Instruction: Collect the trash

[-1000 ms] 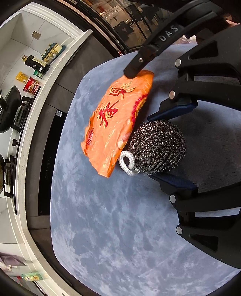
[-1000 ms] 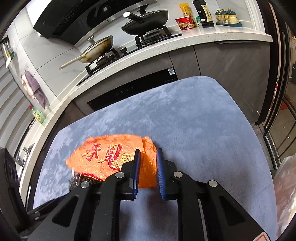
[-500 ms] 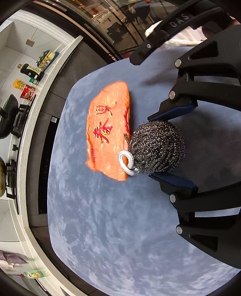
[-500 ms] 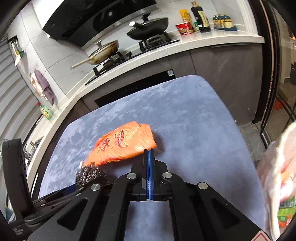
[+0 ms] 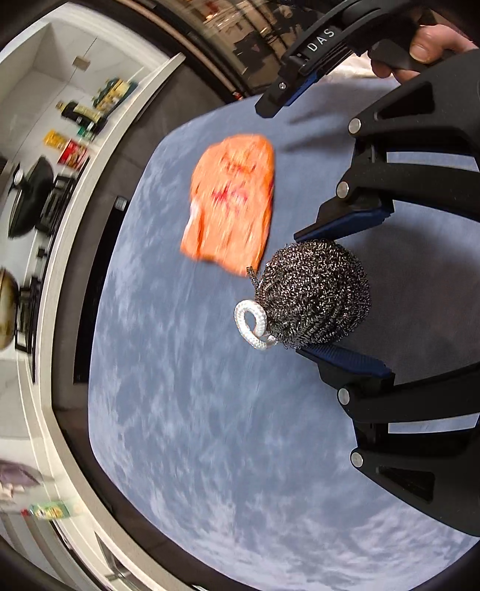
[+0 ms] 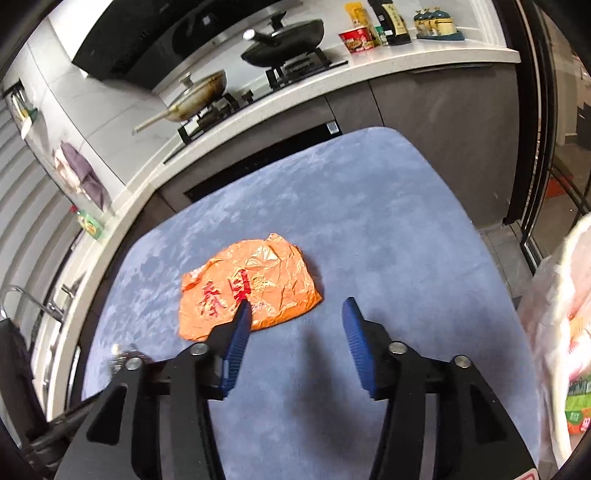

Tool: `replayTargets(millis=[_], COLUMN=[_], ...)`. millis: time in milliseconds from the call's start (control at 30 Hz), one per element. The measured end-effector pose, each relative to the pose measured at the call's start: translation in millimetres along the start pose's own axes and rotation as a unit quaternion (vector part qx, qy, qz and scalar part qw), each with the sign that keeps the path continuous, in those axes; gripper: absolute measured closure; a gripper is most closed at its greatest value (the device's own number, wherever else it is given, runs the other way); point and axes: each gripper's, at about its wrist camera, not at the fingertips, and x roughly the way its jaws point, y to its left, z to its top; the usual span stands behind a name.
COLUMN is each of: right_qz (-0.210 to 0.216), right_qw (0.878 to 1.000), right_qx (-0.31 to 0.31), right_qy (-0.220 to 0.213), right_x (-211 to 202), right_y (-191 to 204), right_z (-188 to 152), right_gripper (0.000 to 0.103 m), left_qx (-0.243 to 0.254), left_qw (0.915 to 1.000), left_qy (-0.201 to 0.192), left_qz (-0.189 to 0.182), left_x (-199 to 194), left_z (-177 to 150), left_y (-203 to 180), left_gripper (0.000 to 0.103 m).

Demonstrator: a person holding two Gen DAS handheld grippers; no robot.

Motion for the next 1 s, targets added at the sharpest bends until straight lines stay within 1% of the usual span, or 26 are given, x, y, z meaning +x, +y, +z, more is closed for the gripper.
replayTargets(millis=[67, 167, 333, 367, 400, 433, 467, 500, 600, 767, 1000], right_qz=[0.002, 0.001, -0.003, -0.003, -0.004, -0.006, -0.008, -0.008, 0.002, 0.011, 0.020], right_qw=[1.000, 1.000, 0.999, 0.999, 0.999, 0.999, 0.999, 0.999, 0.999, 1.000, 0.999], right_qx=[0.003, 0.002, -0.012, -0.014, -0.018, -0.023, -0.028, -0.034, -0.033, -0.022, 0.002], right_qy=[0.005, 0.013, 0.033, 0.035, 0.036, 0.035, 0.034, 0.033, 0.035, 0.015, -0.051], right_x=[10.6, 29.8, 60.2, 62.7, 65.2, 66.0, 65.2, 63.2, 54.7, 26.7, -44.0], right_y=[0.8, 4.2, 13.1, 14.1, 15.6, 16.9, 17.1, 17.9, 16.7, 11.5, -7.4], right_z=[4.7, 14.2, 18.8, 17.4, 14.6, 12.4, 10.0, 7.7, 3.7, 1.3, 12.2], right_gripper=[0.047, 0.047, 0.047, 0.050, 0.058, 0.061, 0.068, 0.078, 0.088, 0.090, 0.091], left_qx=[-0.010, -0.015, -0.020, -0.019, -0.018, -0.018, -0.017, -0.015, -0.009, 0.008, 0.046], left_qw=[0.9999, 0.9999, 0.9998, 0.9998, 0.9998, 0.9998, 0.9998, 0.9998, 0.9998, 0.9999, 0.9984], left_qy=[0.001, 0.002, 0.007, 0.008, 0.010, 0.012, 0.013, 0.014, 0.016, 0.013, -0.004], left_qz=[0.003, 0.005, 0.002, 0.002, 0.002, 0.002, 0.001, 0.001, 0.000, -0.009, -0.032], left_x=[3.7, 8.9, 19.0, 20.6, 21.9, 23.7, 24.5, 25.2, 24.6, 14.4, -12.8], left_z=[5.7, 11.7, 19.0, 19.4, 19.4, 19.4, 18.9, 18.5, 15.7, 9.1, -1.6], left_y=[10.0, 18.5, 20.5, 19.7, 19.1, 18.0, 16.8, 15.1, 8.5, -9.9, -52.9], left_gripper=[0.051, 0.051, 0.051, 0.051, 0.051, 0.051, 0.051, 0.051, 0.051, 0.051, 0.052])
